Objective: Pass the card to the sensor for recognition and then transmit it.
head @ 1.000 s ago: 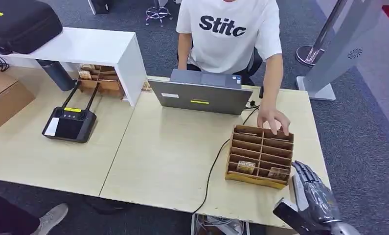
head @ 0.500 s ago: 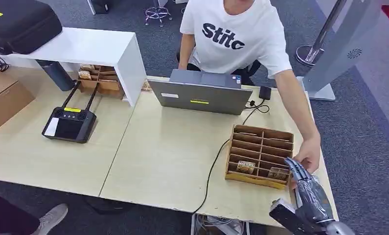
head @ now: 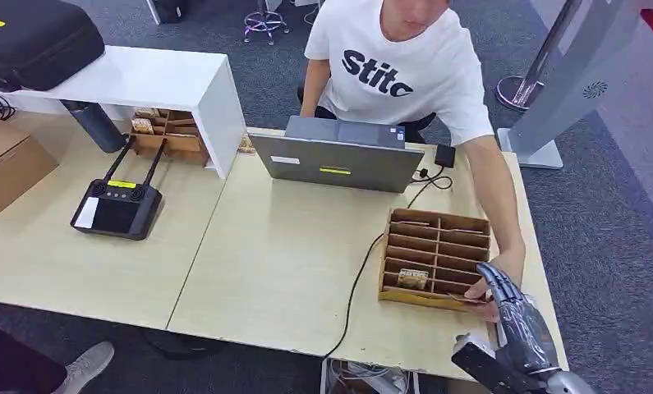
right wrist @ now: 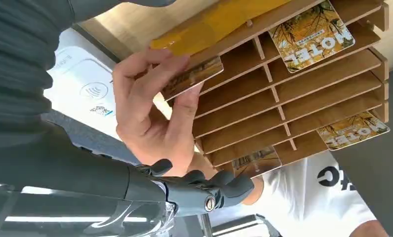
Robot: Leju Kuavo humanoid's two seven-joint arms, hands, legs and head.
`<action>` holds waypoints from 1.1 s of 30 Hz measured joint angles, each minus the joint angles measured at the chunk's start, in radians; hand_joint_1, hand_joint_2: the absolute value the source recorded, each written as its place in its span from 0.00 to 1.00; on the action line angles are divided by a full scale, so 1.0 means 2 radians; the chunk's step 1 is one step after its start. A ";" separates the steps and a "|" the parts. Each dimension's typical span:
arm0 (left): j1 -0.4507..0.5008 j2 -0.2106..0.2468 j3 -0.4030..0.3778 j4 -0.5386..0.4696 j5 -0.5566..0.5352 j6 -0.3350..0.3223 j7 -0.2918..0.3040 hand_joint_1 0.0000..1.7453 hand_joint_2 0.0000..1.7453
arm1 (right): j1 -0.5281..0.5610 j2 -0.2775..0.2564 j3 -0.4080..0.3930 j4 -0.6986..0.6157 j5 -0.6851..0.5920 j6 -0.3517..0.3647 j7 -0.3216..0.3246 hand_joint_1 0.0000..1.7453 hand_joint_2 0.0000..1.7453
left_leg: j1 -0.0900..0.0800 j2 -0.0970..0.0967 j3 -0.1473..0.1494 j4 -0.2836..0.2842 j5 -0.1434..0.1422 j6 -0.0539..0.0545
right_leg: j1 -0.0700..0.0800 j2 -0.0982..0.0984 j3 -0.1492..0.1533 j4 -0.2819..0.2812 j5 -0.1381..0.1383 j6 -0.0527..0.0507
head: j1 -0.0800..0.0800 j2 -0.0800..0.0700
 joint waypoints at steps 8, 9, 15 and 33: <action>0.000 0.000 0.000 0.000 0.000 0.000 0.000 0.00 1.00 | 0.000 0.001 0.000 0.000 0.002 -0.001 0.000 0.00 1.00 | 0.000 0.000 0.000 0.000 0.000 0.000 | 0.000 0.000 0.000 0.000 0.000 0.000 | 0.000 0.000; 0.000 0.000 0.000 0.000 0.000 0.000 0.000 0.00 1.00 | 0.000 0.001 0.000 0.000 0.004 -0.002 0.000 0.00 1.00 | 0.000 0.000 0.000 0.000 0.000 0.000 | 0.000 0.000 0.000 0.000 0.000 0.000 | 0.000 0.000; 0.000 0.000 0.000 0.000 0.002 0.002 0.000 0.00 1.00 | 0.000 0.002 0.000 0.000 0.008 -0.007 -0.001 0.00 1.00 | 0.000 0.000 0.000 0.000 0.000 0.000 | 0.000 0.000 0.000 0.000 0.000 0.000 | 0.000 0.000; 0.000 0.000 0.000 0.000 -0.005 0.000 0.001 0.00 1.00 | -0.032 0.025 0.007 0.021 0.136 -0.059 0.036 0.00 1.00 | 0.000 0.000 0.000 0.000 0.000 0.000 | 0.000 0.000 0.000 0.000 0.000 0.000 | 0.000 0.000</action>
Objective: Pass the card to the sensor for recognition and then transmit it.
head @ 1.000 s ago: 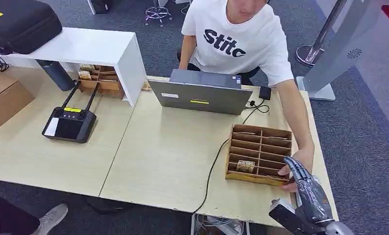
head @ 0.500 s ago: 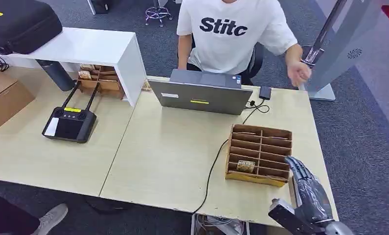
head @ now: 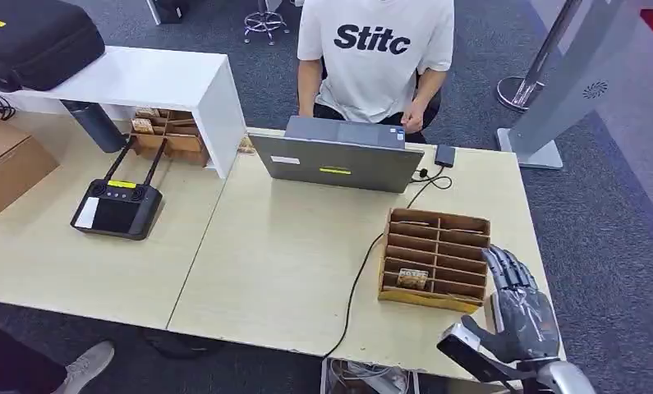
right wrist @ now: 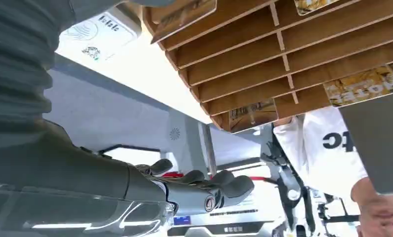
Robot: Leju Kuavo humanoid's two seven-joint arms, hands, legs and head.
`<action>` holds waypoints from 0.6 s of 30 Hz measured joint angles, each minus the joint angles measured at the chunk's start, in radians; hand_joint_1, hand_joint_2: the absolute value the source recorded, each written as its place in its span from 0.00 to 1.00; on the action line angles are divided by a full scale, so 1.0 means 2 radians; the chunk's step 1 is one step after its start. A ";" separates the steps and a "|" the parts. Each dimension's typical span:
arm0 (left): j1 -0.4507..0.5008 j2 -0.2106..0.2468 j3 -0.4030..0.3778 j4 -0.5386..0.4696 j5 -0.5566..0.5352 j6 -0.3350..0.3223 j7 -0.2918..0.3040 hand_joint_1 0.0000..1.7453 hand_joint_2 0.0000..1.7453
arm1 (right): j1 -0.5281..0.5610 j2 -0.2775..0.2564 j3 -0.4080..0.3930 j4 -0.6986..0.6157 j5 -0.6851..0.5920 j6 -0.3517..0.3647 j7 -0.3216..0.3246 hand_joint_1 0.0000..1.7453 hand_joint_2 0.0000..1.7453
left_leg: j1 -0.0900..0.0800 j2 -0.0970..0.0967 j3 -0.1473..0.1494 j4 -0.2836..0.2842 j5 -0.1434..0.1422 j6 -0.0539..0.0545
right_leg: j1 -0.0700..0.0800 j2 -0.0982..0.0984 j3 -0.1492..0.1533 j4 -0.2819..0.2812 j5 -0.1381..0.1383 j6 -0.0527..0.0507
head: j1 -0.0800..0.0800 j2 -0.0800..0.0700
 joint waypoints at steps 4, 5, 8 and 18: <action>-0.001 0.000 0.000 0.000 -0.004 0.000 -0.002 0.00 1.00 | -0.009 0.011 0.006 0.017 0.005 -0.003 0.003 0.00 1.00 | 0.000 0.000 0.000 0.000 0.000 0.000 | 0.000 0.000 0.000 0.000 0.000 0.000 | 0.000 0.000; -0.001 0.000 0.000 0.000 -0.004 0.000 -0.002 0.00 1.00 | -0.010 0.012 0.007 0.021 0.006 -0.004 0.003 0.00 1.00 | 0.000 0.000 0.000 0.000 0.000 0.000 | 0.000 0.000 0.000 0.000 0.000 0.000 | 0.000 0.000; -0.001 0.000 0.000 0.000 -0.005 -0.001 -0.003 0.00 1.00 | -0.013 0.016 0.009 0.026 0.006 -0.005 0.003 0.00 1.00 | 0.000 0.000 0.000 0.000 0.000 0.000 | 0.000 0.000 0.000 0.000 0.000 0.000 | 0.000 0.000; -0.006 0.000 0.004 0.003 -0.019 -0.009 -0.007 0.00 1.00 | -0.020 0.030 0.020 0.054 0.008 -0.006 0.006 0.00 1.00 | 0.000 0.000 0.000 0.000 0.000 0.000 | 0.000 0.000 0.000 0.000 0.000 0.000 | 0.000 0.000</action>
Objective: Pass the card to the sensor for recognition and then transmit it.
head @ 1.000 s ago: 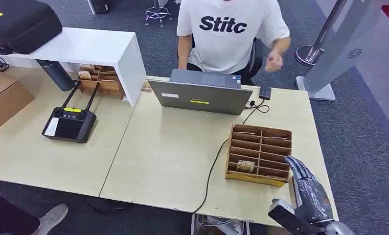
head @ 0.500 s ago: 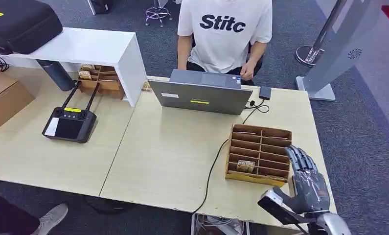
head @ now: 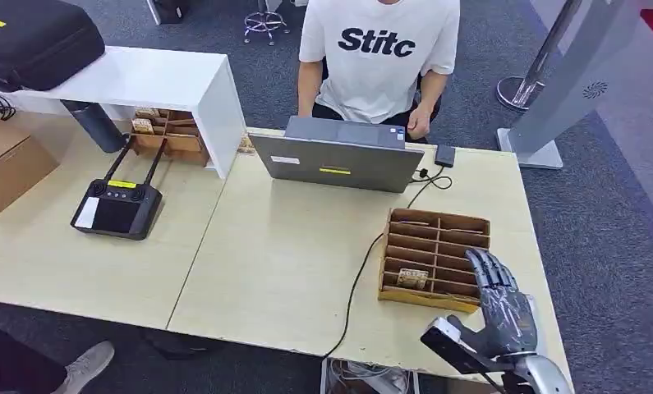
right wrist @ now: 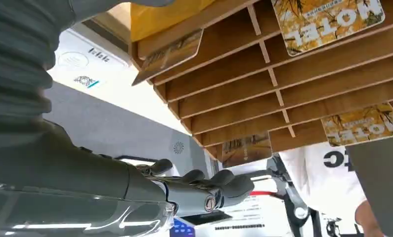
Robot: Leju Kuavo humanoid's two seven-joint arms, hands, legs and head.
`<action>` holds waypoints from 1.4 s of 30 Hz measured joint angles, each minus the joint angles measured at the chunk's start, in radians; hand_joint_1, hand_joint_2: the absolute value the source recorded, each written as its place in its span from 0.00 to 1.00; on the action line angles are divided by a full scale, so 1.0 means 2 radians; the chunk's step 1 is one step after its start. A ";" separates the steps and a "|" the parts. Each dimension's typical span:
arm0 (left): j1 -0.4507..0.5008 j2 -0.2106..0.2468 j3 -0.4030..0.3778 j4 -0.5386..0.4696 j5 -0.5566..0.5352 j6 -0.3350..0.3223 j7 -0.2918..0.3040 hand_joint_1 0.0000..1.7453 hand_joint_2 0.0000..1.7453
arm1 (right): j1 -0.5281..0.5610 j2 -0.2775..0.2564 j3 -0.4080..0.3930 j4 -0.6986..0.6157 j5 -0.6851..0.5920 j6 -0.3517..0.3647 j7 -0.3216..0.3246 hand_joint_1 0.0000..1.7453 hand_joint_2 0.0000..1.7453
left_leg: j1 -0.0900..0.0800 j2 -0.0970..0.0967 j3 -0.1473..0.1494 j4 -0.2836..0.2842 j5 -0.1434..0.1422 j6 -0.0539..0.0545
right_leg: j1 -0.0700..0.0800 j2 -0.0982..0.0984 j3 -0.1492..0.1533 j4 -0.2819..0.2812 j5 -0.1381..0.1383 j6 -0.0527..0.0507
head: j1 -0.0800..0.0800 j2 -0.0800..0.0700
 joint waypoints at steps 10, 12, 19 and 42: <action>0.000 0.000 0.000 0.001 0.003 0.004 0.001 0.00 1.00 | 0.004 0.003 0.007 0.010 -0.007 -0.001 0.008 0.00 1.00 | 0.000 0.000 0.000 0.000 0.000 0.000 | 0.000 0.000 0.000 0.000 0.000 0.000 | 0.000 0.000; 0.000 0.000 0.000 0.001 0.005 0.004 0.001 0.00 1.00 | 0.005 0.003 0.008 0.010 -0.009 -0.002 0.010 0.00 1.00 | 0.000 0.000 0.000 0.000 0.000 0.000 | 0.000 0.000 0.000 0.000 0.000 0.000 | 0.000 0.000; 0.000 0.000 0.000 0.001 0.006 0.004 0.002 0.00 1.00 | 0.007 0.003 0.011 0.011 -0.009 -0.002 0.010 0.00 1.00 | 0.000 0.000 0.000 0.000 0.000 0.000 | 0.000 0.000 0.000 0.000 0.000 0.000 | 0.000 0.000; 0.001 0.000 0.000 0.001 0.015 0.009 0.010 0.00 1.00 | 0.018 0.003 0.013 0.016 -0.015 -0.018 0.020 0.94 1.00 | 0.000 0.000 0.000 0.000 0.000 0.000 | 0.000 0.000 0.000 0.000 0.000 0.000 | 0.000 0.000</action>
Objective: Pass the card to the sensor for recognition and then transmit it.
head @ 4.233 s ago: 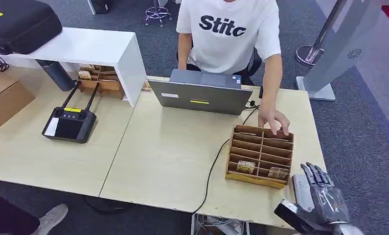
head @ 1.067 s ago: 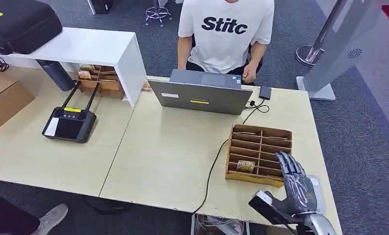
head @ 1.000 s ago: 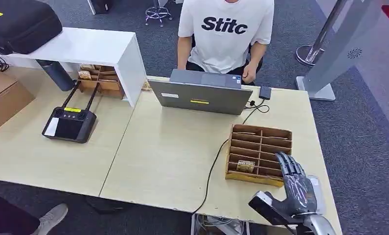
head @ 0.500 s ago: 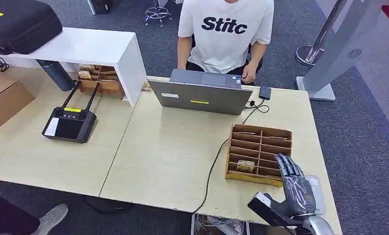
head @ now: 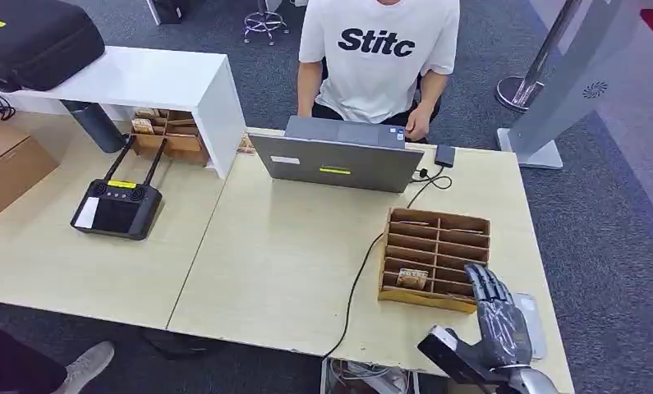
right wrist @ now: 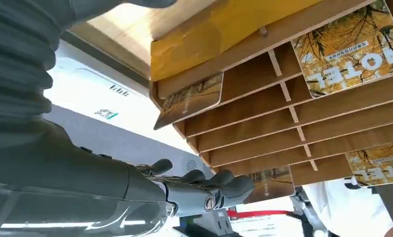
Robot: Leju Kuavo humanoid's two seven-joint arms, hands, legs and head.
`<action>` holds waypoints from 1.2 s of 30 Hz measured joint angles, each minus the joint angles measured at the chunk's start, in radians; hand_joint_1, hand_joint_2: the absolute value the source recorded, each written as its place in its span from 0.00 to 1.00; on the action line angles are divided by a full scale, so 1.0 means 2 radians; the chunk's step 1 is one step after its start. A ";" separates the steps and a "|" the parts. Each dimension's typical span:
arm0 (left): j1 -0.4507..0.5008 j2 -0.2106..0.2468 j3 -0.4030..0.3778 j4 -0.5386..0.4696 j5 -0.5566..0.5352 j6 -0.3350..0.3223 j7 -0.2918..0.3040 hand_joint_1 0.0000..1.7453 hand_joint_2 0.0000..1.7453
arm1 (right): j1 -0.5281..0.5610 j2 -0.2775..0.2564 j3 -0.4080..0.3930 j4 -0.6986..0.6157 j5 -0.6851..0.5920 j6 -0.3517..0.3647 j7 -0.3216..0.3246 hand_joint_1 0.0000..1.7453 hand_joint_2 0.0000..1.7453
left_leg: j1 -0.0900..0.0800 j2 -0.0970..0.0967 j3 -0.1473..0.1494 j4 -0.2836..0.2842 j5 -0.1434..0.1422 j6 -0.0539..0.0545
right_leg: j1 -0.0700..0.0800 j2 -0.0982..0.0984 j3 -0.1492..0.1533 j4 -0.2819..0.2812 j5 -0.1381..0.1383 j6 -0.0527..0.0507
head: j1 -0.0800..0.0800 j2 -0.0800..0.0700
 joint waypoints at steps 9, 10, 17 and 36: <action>0.000 0.000 0.000 0.000 0.000 0.000 0.000 0.00 1.00 | 0.001 0.000 0.000 0.001 0.000 -0.001 0.000 1.00 1.00 | 0.000 0.000 0.000 0.000 0.000 0.000 | 0.000 0.000 0.000 0.000 0.000 0.000 | 0.000 0.000; 0.000 0.000 0.000 0.000 0.000 0.000 0.000 0.00 1.00 | 0.001 0.000 0.000 0.001 0.000 -0.001 0.000 1.00 1.00 | 0.000 0.000 0.000 0.000 0.000 0.000 | 0.000 0.000 0.000 0.000 0.000 0.000 | 0.000 0.000; 0.001 0.000 0.000 0.000 0.000 0.000 0.000 0.00 1.00 | 0.000 0.000 0.000 0.001 -0.003 -0.005 0.000 1.00 1.00 | 0.000 0.000 0.000 0.000 0.000 0.000 | 0.000 0.000 0.000 0.000 0.000 0.000 | 0.000 0.000; 0.001 0.000 0.000 0.000 0.004 -0.002 -0.005 0.00 1.00 | 0.000 0.000 -0.008 0.002 -0.017 -0.008 -0.009 1.00 1.00 | 0.000 0.000 0.000 0.000 0.000 0.000 | 0.000 0.000 0.000 0.000 0.000 0.000 | 0.000 0.000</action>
